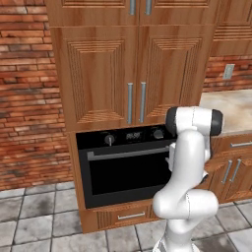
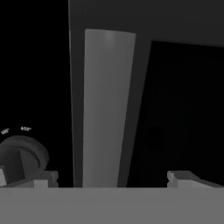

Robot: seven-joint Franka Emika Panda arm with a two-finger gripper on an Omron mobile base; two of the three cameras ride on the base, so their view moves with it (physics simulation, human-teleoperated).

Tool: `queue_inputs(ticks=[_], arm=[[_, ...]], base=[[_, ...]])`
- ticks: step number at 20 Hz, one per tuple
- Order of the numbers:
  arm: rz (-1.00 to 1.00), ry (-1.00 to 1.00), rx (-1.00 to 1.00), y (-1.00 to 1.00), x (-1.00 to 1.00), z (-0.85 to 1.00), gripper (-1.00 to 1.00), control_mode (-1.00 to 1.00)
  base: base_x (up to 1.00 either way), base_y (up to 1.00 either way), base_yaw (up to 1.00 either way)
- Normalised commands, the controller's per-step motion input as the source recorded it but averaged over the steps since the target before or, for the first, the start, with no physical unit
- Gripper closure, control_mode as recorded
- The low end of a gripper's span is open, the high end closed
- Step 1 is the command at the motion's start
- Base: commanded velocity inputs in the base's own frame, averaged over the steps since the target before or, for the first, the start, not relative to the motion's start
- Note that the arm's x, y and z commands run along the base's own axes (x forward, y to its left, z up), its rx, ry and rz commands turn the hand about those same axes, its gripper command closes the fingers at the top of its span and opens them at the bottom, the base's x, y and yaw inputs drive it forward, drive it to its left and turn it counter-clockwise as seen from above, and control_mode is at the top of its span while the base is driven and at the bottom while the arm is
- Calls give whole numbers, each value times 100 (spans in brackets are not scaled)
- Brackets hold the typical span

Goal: Take the baked cake out of the oven and place it on the plate for cooling. Then close the oven door.

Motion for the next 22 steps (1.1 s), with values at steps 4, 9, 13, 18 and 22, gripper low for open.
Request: queue_inputs(ticks=[4,9,13,18,22], arm=[[0,0,0,0,26,0,-100,-100],[0,0,0,0,19,0,-100,-100],[0,0,0,0,11,0,-100,-100],[0,-1,0,0,14,0,-100,-100],[0,0,0,0,18,0,-100,-100]], base=[[0,0,0],[0,0,0],[0,0,0],[0,0,0],[0,0,0]])
